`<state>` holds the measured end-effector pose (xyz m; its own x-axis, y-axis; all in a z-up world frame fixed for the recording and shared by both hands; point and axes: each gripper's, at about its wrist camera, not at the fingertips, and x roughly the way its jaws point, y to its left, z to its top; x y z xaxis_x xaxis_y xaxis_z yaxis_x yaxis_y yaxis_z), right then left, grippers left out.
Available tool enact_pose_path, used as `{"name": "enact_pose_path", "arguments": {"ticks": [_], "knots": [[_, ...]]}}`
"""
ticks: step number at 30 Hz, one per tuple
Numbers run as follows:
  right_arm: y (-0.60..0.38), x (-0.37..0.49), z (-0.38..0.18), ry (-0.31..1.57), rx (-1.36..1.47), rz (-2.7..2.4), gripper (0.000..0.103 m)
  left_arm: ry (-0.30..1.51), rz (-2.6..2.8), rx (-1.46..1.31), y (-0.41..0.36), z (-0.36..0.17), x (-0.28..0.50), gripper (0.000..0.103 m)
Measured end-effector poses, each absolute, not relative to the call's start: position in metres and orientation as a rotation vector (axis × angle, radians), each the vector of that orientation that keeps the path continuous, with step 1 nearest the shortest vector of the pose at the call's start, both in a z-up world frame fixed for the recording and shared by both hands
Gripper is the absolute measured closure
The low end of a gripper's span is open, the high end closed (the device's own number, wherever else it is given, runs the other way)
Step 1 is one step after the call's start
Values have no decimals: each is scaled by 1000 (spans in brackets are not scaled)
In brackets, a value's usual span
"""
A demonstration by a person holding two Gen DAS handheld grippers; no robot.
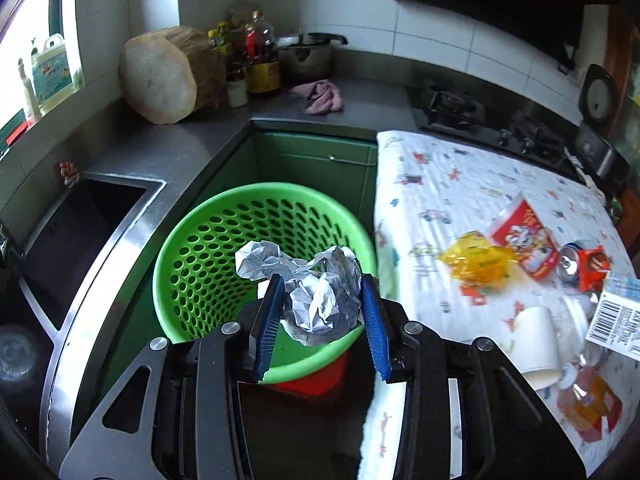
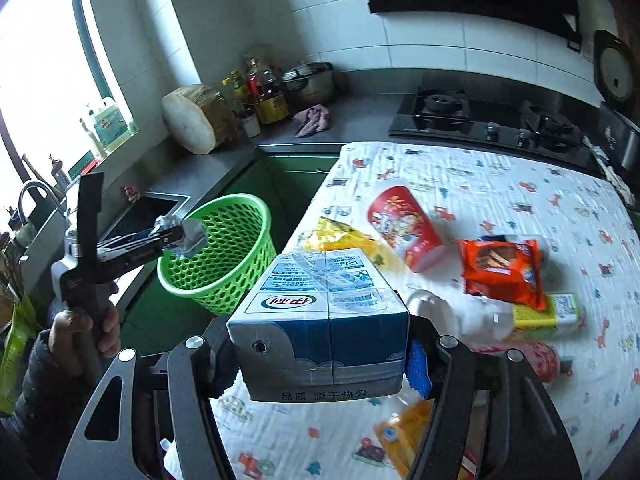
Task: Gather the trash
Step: 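Carry the milk carton with the right gripper while the left gripper grasps the foil ball, then drop the milk carton and foil ball into the green basket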
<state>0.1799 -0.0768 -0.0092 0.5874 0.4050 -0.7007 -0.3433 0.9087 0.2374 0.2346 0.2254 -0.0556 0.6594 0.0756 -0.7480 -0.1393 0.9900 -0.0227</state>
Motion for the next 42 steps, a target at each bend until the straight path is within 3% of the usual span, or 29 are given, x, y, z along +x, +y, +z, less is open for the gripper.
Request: {"name": "enact_pose_path", "arguments": {"ticks": [8,10,12,14,31,35,42], "knots": [[13,246,-32,930,33,538,40,964,163,-156,280,-116,267,60],[32,258,-39,949,18,553,40,978,161,-175,288,-124,267,52],[50,271,-46,969,14,574,40,978,163,-191,295,-129,266,51],[66,281,-53,984,3,590,40,976,163,-214,301,-131,263,41],[175,334,-110,1111,-69,669,40,887,232,-311,349,-111,217,30],[176,333,-112,1102,-53,667,30,871,241,-324,352,-105,205,27],[144,305,-86,1026,-41,639,25,851,211,-305,337,-90,195,27]]}}
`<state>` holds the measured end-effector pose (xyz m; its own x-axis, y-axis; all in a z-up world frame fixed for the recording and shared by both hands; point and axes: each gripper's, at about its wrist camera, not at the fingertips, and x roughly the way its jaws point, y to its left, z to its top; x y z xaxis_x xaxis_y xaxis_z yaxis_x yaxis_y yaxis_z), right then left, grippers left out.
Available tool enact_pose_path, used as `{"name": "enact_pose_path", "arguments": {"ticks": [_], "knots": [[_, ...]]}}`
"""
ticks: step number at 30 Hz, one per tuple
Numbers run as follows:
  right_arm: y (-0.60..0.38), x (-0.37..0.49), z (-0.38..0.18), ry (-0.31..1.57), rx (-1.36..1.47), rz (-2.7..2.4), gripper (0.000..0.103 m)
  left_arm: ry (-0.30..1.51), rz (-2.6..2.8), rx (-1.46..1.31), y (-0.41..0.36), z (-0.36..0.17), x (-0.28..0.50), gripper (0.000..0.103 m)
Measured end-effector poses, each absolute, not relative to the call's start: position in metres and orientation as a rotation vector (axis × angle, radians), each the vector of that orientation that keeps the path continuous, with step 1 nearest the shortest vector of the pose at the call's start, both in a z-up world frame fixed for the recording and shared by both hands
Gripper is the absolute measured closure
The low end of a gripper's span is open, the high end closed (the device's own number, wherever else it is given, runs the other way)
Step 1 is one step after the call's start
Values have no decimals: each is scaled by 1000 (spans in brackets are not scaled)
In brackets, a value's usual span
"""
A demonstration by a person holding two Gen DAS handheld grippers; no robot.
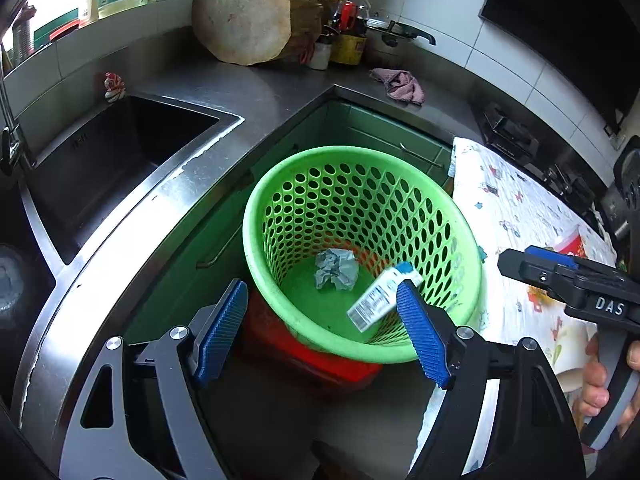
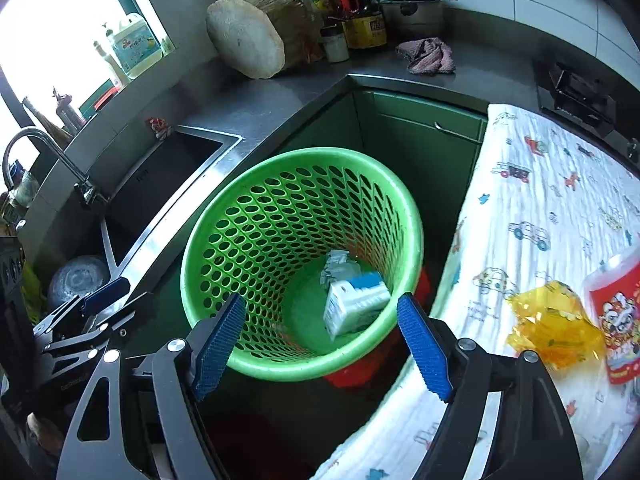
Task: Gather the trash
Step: 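Drop the milk carton and foil ball into the green basket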
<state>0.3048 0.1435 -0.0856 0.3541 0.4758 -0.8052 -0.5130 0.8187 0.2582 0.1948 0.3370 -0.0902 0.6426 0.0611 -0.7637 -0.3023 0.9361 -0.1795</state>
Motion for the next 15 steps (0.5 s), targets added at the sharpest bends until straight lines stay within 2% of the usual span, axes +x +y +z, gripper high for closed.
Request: {"name": "enact_pose_path", "arguments": {"ticks": [6,15], "knots": [[75,260,-60,961,-34,567,19,836,137,-265,295,-79,191,25],[-45,184,-56,963,-76,447,17,823,21,-243,224,-65,184,24]]}}
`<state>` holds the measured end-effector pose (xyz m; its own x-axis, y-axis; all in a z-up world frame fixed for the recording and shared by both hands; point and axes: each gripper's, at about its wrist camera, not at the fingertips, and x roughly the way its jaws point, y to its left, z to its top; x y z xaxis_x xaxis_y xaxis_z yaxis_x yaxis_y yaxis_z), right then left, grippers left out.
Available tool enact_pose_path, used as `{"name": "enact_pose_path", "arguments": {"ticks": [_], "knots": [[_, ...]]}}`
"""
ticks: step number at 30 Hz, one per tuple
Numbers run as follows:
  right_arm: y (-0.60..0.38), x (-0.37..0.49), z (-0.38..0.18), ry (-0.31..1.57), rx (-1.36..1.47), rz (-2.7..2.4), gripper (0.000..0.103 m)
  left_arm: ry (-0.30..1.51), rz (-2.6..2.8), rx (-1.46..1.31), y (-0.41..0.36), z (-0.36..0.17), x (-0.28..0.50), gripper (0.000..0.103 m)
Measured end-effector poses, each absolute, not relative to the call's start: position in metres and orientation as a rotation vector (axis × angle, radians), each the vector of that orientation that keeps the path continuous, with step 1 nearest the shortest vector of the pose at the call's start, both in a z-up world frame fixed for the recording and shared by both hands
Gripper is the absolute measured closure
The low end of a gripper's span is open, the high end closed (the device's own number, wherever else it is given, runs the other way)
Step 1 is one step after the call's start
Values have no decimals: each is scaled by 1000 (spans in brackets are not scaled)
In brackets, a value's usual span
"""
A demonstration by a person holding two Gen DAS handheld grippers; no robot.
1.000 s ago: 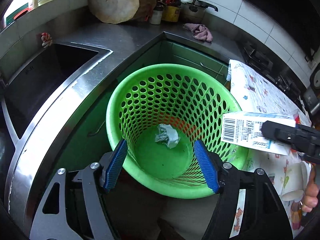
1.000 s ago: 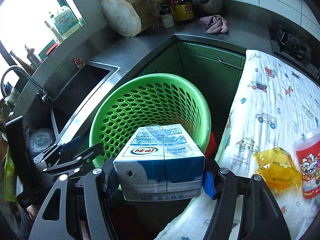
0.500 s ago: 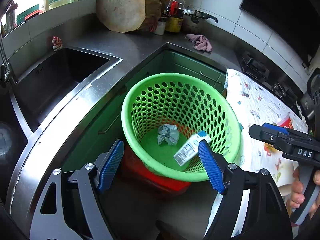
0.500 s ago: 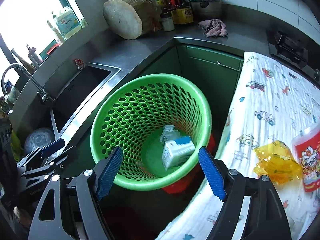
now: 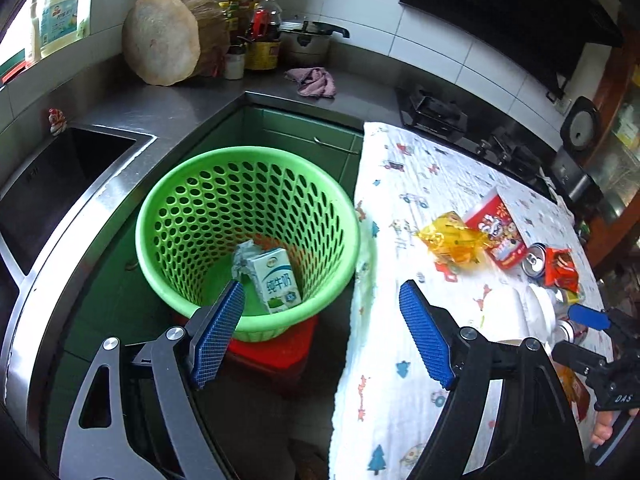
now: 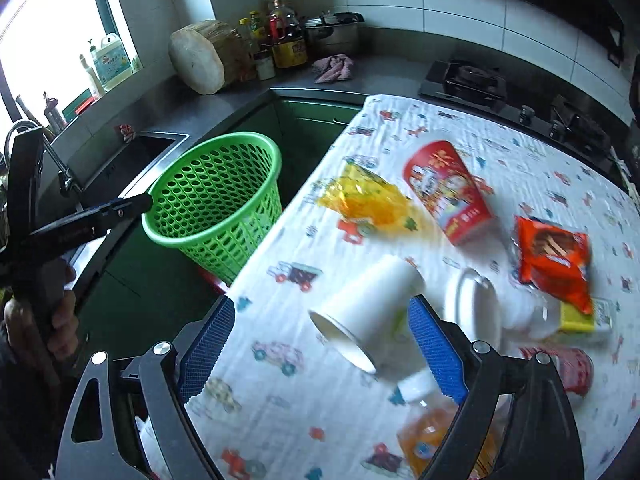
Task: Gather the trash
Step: 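Drop the milk carton and foil ball into the green basket, then grasp the yellow-red drink bottle with the right gripper while the left grasps the white cup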
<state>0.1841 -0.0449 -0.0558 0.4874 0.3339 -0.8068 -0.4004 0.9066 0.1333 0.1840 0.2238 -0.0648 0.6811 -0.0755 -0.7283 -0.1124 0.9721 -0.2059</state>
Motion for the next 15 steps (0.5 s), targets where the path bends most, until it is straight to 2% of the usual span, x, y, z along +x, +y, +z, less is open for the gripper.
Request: {"name": "enact_pose_path", "arguments": {"ticks": [7,10,15], "knots": [[-116,140,-68,1016,-121,397,16,831,-52,-208,173,-60,178,24],[-132,128,-80,1054,-164,384,16,834,-74,-182,156,-58,176,20],[-145,121,-100,1102,-203,390,16,839,-115,-163,136,-55,176,20]]}}
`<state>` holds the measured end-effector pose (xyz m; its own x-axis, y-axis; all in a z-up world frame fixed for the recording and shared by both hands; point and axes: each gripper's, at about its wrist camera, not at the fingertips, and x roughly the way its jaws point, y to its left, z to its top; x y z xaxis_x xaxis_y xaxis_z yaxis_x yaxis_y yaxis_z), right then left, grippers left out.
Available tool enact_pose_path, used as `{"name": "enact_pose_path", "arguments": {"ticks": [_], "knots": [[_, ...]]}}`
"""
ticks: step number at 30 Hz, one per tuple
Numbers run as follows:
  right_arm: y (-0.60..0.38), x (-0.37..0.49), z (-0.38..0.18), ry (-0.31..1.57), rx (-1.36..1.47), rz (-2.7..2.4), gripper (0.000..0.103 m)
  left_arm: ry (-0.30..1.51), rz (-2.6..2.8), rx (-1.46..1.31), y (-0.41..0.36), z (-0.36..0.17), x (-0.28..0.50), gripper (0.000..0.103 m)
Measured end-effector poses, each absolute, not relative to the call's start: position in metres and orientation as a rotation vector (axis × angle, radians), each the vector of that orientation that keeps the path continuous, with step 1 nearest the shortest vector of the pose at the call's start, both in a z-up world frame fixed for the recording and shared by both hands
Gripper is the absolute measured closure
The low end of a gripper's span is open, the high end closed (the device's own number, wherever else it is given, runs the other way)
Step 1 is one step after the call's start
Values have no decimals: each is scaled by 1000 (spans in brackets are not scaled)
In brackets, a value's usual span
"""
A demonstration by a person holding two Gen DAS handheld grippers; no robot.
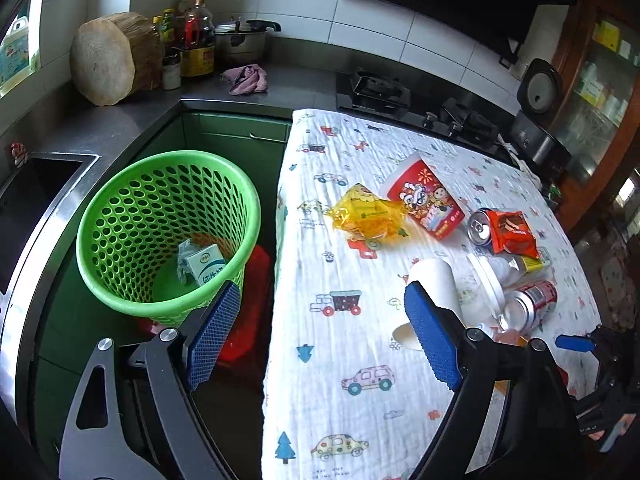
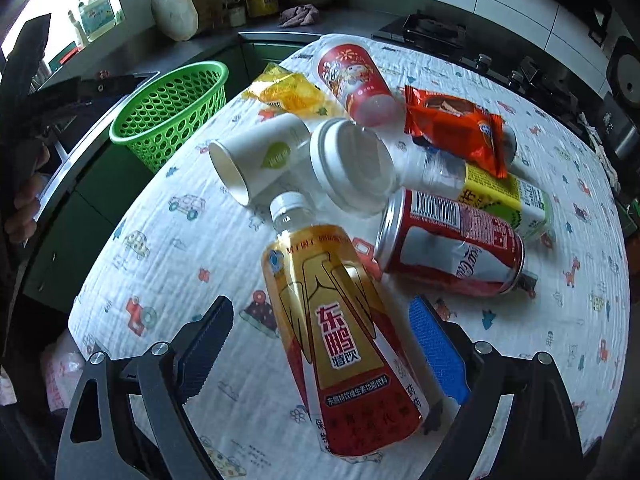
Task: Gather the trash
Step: 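Grasp the yellow-red drink bottle with the right gripper while the left grasps the white cup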
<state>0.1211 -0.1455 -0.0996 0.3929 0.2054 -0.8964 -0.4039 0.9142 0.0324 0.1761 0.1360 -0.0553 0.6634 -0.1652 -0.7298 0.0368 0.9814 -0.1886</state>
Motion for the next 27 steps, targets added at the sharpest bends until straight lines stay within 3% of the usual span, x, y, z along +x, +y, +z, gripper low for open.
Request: {"name": "enact_pose_path", "arguments": {"ticks": [13,17,27], "knots": [[-134,137,-141,1178,-316,421,16,906,-244,-35,84,-66,189,18],[-136,140,-152,1207,-303,415,28,940,-280,10,66,-77,198,18],[-148,126,-149,1222,-219,375,34,1025,-358,63,27,-102,231,18]]}}
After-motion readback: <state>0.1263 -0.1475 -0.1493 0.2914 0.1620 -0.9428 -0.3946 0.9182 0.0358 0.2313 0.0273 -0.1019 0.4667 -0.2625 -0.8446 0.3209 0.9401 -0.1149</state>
